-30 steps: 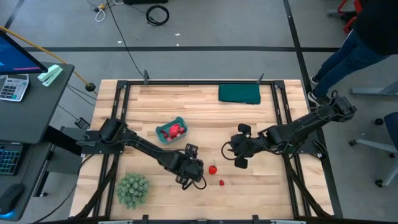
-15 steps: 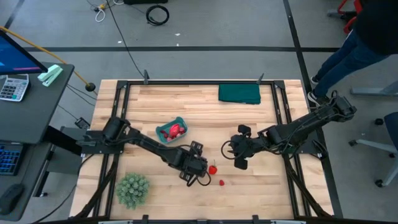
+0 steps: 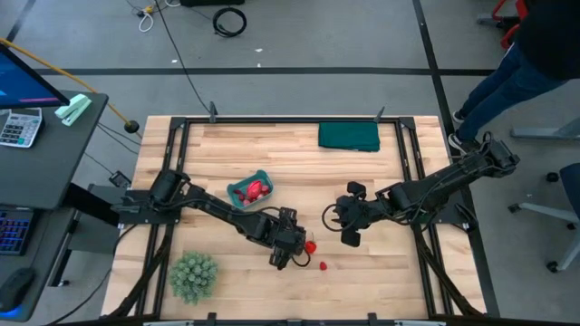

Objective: Pick and placing Produce into tupperware
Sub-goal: Put the violet onion into the blue bin

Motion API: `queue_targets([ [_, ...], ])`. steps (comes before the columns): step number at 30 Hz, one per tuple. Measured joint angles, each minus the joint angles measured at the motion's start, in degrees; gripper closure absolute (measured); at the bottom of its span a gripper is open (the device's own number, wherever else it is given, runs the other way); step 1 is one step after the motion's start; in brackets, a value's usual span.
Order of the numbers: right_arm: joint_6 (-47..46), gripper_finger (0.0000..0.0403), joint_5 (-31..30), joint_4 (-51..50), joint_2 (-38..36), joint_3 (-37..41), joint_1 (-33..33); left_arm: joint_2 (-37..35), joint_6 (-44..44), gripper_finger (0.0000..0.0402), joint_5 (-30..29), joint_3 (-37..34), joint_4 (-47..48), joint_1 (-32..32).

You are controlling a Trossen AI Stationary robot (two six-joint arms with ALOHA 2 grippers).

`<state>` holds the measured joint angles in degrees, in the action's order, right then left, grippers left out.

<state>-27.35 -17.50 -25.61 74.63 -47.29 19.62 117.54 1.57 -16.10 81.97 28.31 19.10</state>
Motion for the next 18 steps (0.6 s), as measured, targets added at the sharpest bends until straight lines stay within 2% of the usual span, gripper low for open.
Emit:
queue_targets([
  [18,0.9,0.0263,0.0,0.0,0.0,0.0,0.0,0.0,8.4,0.0118,0.1,0.0,-0.2,-0.4],
])
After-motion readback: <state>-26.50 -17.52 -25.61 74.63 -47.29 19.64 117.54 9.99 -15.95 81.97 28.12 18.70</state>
